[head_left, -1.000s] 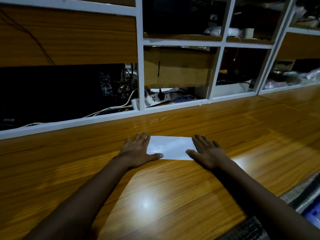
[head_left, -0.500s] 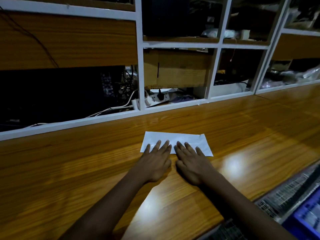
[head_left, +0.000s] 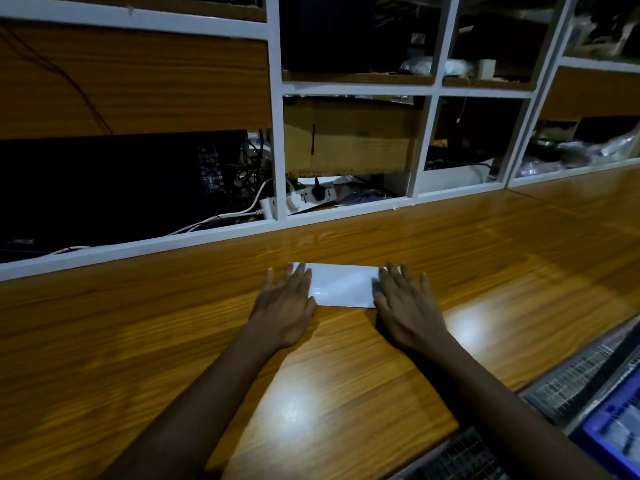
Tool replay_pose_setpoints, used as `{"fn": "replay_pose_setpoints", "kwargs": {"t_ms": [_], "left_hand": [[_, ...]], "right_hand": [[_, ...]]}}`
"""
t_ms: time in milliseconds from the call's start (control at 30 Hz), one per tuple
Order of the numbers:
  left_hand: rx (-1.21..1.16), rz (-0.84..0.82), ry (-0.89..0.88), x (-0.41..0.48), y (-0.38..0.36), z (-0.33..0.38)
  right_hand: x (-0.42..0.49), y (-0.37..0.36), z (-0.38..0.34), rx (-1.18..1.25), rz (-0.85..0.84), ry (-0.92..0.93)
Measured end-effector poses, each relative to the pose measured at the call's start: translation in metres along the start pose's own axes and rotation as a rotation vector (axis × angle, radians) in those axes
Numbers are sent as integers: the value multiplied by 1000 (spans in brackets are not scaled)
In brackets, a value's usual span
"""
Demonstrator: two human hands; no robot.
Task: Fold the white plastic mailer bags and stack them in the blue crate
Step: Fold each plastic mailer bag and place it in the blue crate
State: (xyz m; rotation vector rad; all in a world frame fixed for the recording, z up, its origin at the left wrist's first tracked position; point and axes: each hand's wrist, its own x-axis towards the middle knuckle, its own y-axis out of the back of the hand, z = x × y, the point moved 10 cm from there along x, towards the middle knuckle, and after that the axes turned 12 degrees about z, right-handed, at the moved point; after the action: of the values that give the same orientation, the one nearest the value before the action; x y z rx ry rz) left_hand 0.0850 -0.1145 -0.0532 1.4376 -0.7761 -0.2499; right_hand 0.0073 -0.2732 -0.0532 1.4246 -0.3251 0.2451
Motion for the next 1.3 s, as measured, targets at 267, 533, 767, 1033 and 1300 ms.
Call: {"fn": "replay_pose_setpoints", "kwargs": {"t_ms": [267,533,767,1033,1300], "left_hand": [[-106,-26,31,49,-19,41],[-190,-140,136,55,-39,12],[-117,-217,245,44,-45,-33],[-169,-111,-175,-2,-10,44],[-141,-188,27,-19,-17,-13]], "right_hand": [[56,-31,-18,184,-19,-58],[50,-51,14,164,-120,-216],[28,-48,77,108,-166,-324],[-10,-3,-10,279,-116,52],[-27,-8,42,161,-58,-134]]}}
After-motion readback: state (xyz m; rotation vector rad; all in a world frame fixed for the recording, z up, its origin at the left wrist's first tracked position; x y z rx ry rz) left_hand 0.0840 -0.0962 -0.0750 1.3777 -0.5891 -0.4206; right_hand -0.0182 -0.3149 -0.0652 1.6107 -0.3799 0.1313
